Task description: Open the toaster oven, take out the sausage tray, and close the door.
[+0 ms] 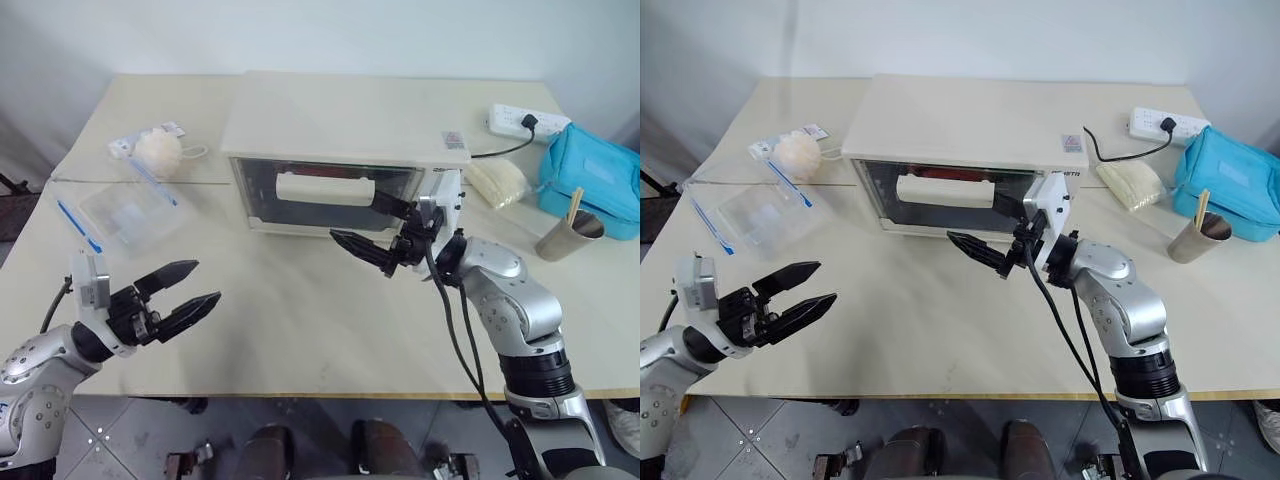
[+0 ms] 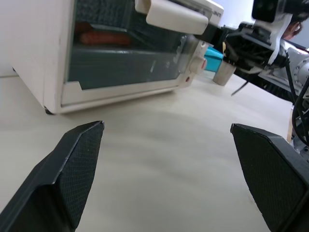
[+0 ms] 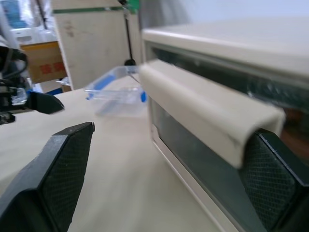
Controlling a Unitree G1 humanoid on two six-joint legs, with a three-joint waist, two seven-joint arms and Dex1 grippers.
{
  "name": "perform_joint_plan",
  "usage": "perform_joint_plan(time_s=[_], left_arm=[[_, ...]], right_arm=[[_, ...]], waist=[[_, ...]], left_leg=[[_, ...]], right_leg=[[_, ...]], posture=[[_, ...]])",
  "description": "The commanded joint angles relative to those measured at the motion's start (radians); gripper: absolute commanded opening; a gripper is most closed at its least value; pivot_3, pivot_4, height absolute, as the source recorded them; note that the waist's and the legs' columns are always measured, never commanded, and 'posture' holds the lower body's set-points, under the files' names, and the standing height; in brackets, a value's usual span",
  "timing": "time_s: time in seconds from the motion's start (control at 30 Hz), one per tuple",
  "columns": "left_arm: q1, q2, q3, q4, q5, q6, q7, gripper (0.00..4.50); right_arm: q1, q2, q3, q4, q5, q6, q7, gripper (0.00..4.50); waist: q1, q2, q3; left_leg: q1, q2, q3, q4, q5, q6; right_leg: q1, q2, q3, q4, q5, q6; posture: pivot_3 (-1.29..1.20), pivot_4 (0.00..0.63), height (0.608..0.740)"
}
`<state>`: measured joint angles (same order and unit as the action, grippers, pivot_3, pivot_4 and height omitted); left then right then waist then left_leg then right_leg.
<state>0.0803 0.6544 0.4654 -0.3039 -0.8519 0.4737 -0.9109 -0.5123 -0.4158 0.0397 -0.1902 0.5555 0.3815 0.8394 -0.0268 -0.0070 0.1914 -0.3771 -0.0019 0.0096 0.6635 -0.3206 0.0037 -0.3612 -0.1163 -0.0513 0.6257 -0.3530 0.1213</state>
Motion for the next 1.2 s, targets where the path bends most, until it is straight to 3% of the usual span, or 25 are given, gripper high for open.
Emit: perform_joint_plan(time_s=[0.03, 0.17, 0.27, 0.5, 0.7, 1.03, 1.2], left_arm=[[-0.048, -0.006, 0.007, 0.012, 0.008, -0.019, 0.032, 4.46], [-0.139, 0.006, 0.027, 0.056, -0.106, 0.066, 0.028, 4.46], [-0.198, 0.035, 0.023, 0.098, -0.124, 0.096, -0.006, 3.89], [-0.474, -0.008, -0.068, 0.33, 0.036, -0.029, 0.032, 1.79], [-0.615, -0.074, -0.156, 0.458, 0.132, -0.099, 0.01, 0.03], [-0.69, -0.132, -0.245, 0.569, 0.259, -0.2, -0.021, 0.03], [-0.655, -0.13, -0.287, 0.557, 0.259, -0.176, -0.109, 0.03]], right_arm=[[0.057, -0.044, 0.036, -0.068, -0.043, -0.126, 0.126, 4.5], [0.109, -0.095, 0.057, -0.063, -0.13, -0.264, 0.197, 4.5], [0.129, -0.117, 0.062, -0.042, -0.178, -0.333, 0.217, 4.5], [0.135, -0.11, 0.058, -0.021, -0.21, -0.391, 0.198, 4.5], [0.132, -0.098, 0.068, -0.029, -0.22, -0.395, 0.183, 4.5], [0.164, -0.109, 0.075, -0.062, -0.237, -0.407, 0.175, 4.5], [0.33, -0.186, -0.023, -0.143, -0.236, -0.396, 0.145, 4.5]], waist=[[0.002, 0.0, 0.0], [0.002, 0.0, 0.0], [-0.003, 0.0, 0.0], [0.006, -0.001, 0.001], [-0.001, -0.002, 0.001], [0.003, -0.002, 0.001], [0.023, -0.002, 0.001]], left_leg=[[0.0, 0.0, 0.0, 0.0, 0.0, 0.0], [0.0, 0.0, 0.0, 0.0, 0.001, -0.001], [0.001, 0.001, 0.002, 0.0, 0.001, -0.002], [0.002, 0.002, 0.002, 0.001, 0.003, -0.003], [0.002, 0.0, 0.003, 0.001, 0.003, -0.002], [0.001, 0.0, 0.003, 0.003, 0.003, -0.002], [0.001, 0.0, 0.002, 0.002, 0.003, -0.002]], right_leg=[[0.0, 0.0, 0.0, 0.0, 0.0, 0.0], [0.0, 0.0, 0.001, 0.0, 0.0, 0.0], [0.0, 0.0, 0.0, 0.001, 0.0, 0.0], [0.0, 0.003, -0.005, 0.001, 0.0, 0.0], [0.0, 0.002, -0.01, 0.002, 0.001, 0.001], [0.001, 0.002, -0.014, 0.002, 0.001, 0.001], [0.0, 0.001, -0.015, 0.001, 0.001, 0.001]], posture=[[0.0, 0.15, 0.74], [0.0, 0.15, 0.74], [0.0, 0.15, 0.74], [0.0, 0.15, 0.74], [0.0, 0.15, 0.74], [0.0, 0.15, 0.74], [0.0, 0.15, 0.74]])
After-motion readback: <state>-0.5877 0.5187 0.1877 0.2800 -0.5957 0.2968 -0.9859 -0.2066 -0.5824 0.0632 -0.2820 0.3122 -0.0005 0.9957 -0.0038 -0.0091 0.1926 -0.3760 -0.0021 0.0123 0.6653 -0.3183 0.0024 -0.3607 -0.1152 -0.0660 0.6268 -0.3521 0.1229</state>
